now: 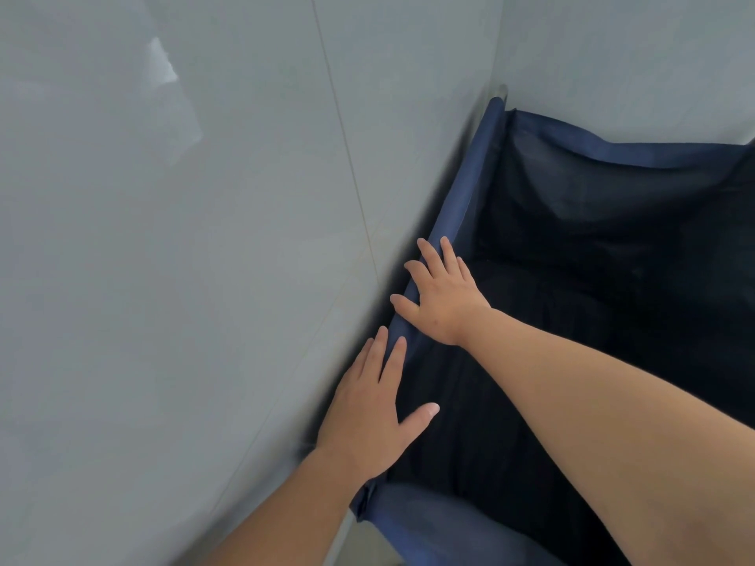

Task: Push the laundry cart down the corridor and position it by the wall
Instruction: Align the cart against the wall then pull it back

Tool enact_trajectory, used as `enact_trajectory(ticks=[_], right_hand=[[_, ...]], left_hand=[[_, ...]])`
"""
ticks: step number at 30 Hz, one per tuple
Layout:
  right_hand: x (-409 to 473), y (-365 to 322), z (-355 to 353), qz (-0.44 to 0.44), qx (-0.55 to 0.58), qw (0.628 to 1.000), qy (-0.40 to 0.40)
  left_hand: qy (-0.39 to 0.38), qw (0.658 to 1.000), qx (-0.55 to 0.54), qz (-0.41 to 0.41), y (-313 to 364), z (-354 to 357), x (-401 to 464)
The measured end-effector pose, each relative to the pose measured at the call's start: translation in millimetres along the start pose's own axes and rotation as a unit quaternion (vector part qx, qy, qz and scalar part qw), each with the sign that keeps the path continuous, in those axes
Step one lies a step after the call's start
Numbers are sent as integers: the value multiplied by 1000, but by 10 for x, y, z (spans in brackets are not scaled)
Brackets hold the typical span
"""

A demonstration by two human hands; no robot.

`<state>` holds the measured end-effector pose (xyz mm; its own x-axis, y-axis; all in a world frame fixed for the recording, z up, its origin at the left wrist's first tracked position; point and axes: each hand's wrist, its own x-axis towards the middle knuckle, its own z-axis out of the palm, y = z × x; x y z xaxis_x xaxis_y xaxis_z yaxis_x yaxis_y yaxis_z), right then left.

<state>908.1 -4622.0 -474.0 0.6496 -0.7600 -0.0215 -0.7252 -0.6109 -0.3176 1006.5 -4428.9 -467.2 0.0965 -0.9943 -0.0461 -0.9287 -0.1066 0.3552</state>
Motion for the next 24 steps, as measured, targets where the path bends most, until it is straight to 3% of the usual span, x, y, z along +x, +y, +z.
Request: enact_trajectory(ticks=[24], right_hand=[[29, -59, -27, 11, -20, 1000, -17]], left_hand=[[3, 1000, 18, 1, -52, 14, 27]])
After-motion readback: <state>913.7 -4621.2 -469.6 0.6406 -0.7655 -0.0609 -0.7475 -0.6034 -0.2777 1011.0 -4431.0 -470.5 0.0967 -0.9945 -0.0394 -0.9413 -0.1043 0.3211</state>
